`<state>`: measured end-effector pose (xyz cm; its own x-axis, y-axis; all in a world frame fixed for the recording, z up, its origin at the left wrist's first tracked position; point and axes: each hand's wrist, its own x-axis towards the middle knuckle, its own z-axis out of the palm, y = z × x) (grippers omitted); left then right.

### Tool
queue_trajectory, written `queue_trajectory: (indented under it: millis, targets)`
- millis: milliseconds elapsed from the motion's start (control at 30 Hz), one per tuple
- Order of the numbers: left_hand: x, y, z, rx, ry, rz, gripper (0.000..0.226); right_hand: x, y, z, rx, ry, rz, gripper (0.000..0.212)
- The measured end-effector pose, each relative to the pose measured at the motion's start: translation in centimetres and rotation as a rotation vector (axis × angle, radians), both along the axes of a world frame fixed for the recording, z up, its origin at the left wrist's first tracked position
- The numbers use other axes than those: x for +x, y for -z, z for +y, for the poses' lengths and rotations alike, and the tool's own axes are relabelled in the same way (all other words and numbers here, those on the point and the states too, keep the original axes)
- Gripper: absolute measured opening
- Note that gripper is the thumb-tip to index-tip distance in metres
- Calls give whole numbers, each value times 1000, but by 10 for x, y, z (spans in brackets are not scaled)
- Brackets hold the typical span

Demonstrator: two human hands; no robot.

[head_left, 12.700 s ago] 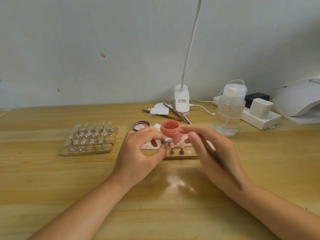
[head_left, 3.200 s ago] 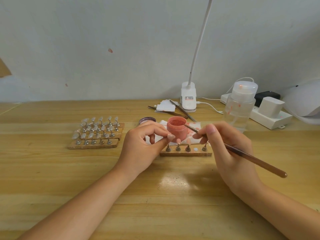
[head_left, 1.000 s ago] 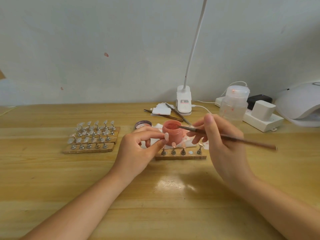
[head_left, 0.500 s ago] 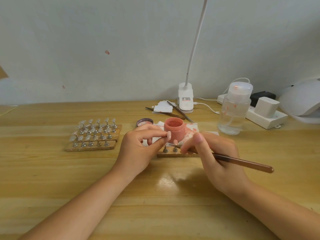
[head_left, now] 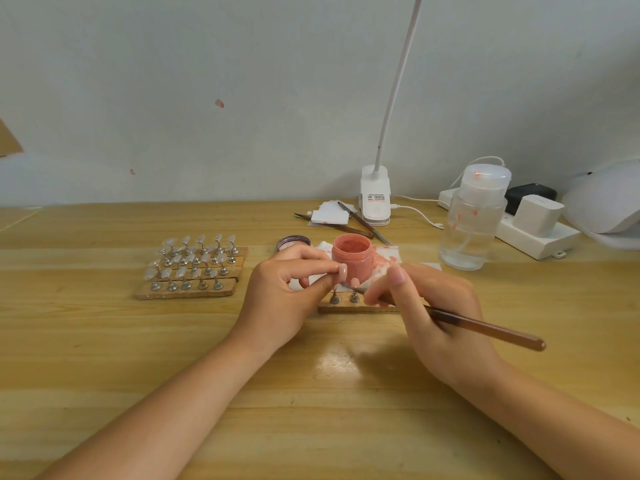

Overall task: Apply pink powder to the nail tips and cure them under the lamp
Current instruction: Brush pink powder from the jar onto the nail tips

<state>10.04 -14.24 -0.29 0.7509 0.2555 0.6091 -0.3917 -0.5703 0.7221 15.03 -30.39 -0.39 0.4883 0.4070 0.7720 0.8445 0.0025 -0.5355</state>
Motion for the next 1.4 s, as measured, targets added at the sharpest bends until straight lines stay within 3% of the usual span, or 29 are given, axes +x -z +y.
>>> queue_trajectory:
  millis: [167,300,400,567,700,967,1100,1233,1333,1400]
  targets:
    - [0,0,0,19,-8,-1,21,0,0,1,-6,29,-1,42]
    - [0,0,-1,-9,-4,8,17,0,0,-1,10,-12,38,56]
    - [0,0,0,13,-9,16,20,0,0,0,2,14,27,46]
    - [-2,-2,-1,3,-15,25,16,0,-1,-2,22,-6,56,52]
    - [-2,-2,-1,28,-22,39,19,0,-2,0,-8,27,37,41]
    - [-2,-3,-2,34,-39,39,20,0,-2,-1,11,11,42,41]
    - [-2,-3,-3,22,-48,48,17,0,-1,-2,21,-15,78,52]
    - [-3,-2,-2,36,-56,40,20,0,-2,-1,-1,18,25,34]
    - [-2,-2,-2,26,-57,47,21,1,0,-1,-3,-6,72,48]
    - [-2,-2,-2,29,-56,45,21,0,-2,-1,21,3,30,46]
